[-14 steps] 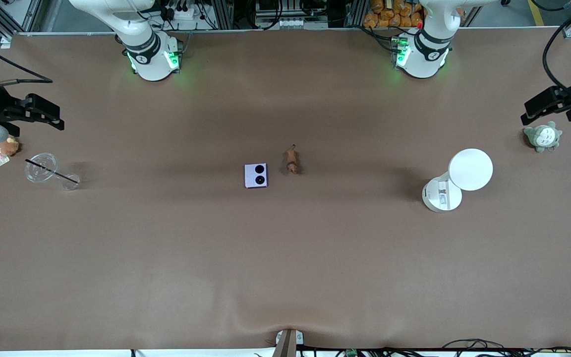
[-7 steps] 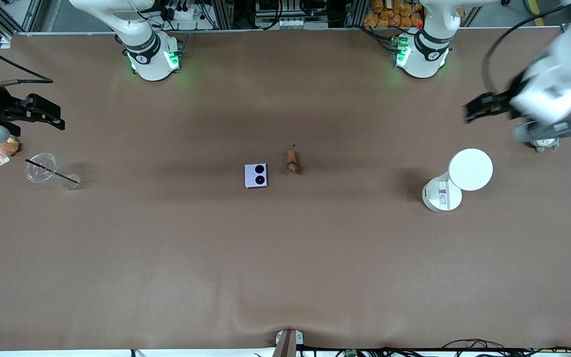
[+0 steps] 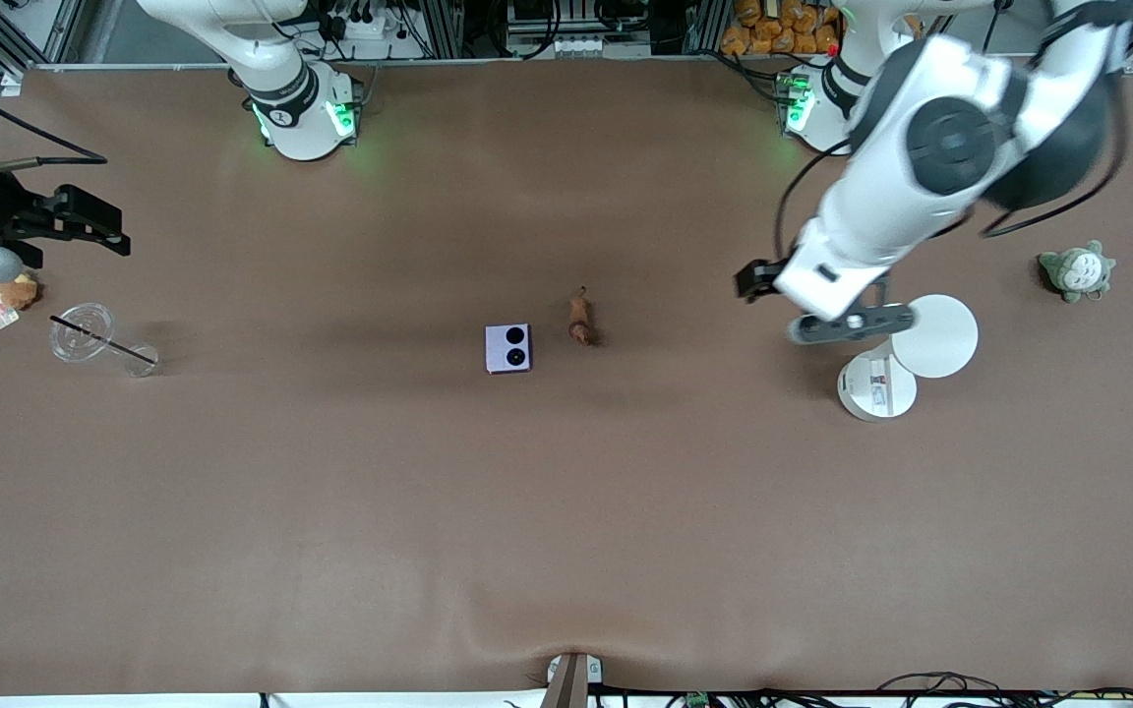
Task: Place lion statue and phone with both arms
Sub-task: 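Lower the left gripper over the lion figurine and grasp it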
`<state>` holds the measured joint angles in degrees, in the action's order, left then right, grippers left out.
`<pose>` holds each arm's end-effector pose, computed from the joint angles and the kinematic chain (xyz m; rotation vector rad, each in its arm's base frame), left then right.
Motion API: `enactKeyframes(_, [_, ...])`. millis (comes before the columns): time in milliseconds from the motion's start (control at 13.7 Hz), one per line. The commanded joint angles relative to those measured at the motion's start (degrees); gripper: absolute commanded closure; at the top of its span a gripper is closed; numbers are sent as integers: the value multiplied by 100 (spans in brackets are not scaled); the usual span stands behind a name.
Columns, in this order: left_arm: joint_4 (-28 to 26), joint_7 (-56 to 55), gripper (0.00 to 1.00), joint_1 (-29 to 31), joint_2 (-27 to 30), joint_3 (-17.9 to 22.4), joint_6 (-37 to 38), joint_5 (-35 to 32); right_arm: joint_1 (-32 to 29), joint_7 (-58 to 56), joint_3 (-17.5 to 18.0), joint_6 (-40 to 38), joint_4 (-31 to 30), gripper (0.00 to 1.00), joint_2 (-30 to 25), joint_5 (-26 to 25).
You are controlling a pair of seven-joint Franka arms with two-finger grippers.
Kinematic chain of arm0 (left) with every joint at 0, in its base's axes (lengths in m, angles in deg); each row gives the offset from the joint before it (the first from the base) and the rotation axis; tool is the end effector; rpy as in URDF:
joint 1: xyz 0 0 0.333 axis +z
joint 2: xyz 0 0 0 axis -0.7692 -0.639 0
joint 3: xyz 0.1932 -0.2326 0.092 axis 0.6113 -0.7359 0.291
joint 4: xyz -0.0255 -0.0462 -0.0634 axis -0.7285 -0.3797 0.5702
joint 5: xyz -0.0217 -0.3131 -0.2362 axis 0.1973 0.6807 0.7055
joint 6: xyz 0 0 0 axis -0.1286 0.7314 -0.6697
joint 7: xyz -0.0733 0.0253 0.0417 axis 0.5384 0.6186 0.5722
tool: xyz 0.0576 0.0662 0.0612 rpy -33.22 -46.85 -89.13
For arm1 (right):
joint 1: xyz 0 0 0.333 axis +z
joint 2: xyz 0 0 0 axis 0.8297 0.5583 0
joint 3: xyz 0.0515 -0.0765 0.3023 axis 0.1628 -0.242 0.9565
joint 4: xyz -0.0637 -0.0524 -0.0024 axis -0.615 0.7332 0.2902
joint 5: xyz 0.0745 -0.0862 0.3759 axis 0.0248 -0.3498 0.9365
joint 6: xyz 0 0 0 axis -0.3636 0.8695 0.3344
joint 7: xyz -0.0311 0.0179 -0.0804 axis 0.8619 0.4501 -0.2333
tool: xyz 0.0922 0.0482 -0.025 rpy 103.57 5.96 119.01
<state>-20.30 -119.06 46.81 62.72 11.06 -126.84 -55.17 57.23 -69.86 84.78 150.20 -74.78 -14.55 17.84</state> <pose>0.5334 -0.2799 0.4668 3.0978 0.2290 -0.1654 0.5509 0.0190 0.6298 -3.1038 -0.2160 0.1707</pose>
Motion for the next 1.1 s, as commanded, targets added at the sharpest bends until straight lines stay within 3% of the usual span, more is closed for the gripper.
enactKeyframes(0, [-322, -846, 0, -372, -150, -5, -723, -1, -11, 74, 13, -37, -36, 0, -65, 82])
enactKeyframes(219, [-331, -1758, 0, -1021, -658, 12, -1250, -80, -11, 74, 13, -37, -45, 0, -65, 82])
enactKeyframes(511, [-244, -3340, 0, -1891, -1598, 12, -1979, -1325, -11, 65, 13, -38, -45, 0, -47, 82])
enactKeyframes(876, [511, -4951, 0, -2640, -2864, 30, -2254, -2557, -37, 74, 5, -134, -54, 0, -30, 82])
enactKeyframes(1022, [574, -5076, 12, -2684, -3042, 39, -2341, -2804, -37, 74, 5, -125, -54, 0, -12, 82])
